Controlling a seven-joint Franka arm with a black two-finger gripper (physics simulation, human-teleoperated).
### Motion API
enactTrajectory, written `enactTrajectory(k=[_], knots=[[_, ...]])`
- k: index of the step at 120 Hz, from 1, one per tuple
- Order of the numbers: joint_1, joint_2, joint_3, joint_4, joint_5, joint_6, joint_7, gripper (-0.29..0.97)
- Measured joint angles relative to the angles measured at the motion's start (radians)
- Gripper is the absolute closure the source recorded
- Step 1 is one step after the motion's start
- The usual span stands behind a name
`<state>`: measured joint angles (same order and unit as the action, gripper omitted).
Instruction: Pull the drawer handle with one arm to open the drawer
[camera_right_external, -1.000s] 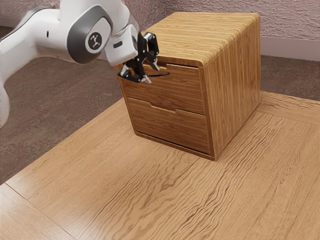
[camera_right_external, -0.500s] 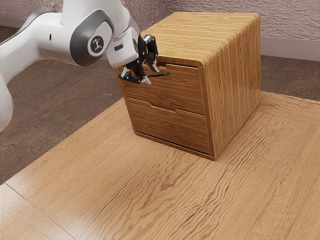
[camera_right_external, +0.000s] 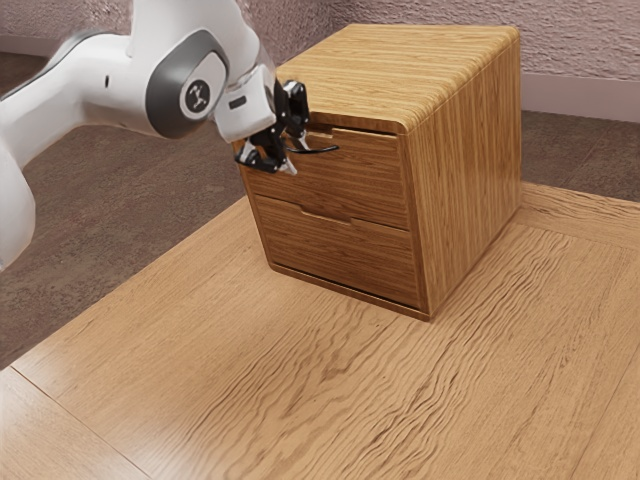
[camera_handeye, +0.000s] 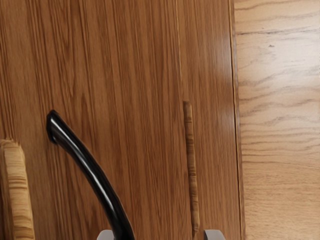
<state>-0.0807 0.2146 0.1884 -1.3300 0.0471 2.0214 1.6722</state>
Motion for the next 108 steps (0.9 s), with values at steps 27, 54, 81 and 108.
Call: enactTrajectory(k=[27,54,81,108], knots=[[0.002,0.011,0.0,0.003,0.0,0.001,-0.003,0.57],[0.01,0.0,-0.002,-0.023,-0.001,0.004,-0.009,0.62],[0.007,-0.042,-0.003,-0.066,0.0,0.003,-0.015,0.63],[0.014,-0.067,-0.01,-0.074,-0.002,-0.003,-0.02,0.68]])
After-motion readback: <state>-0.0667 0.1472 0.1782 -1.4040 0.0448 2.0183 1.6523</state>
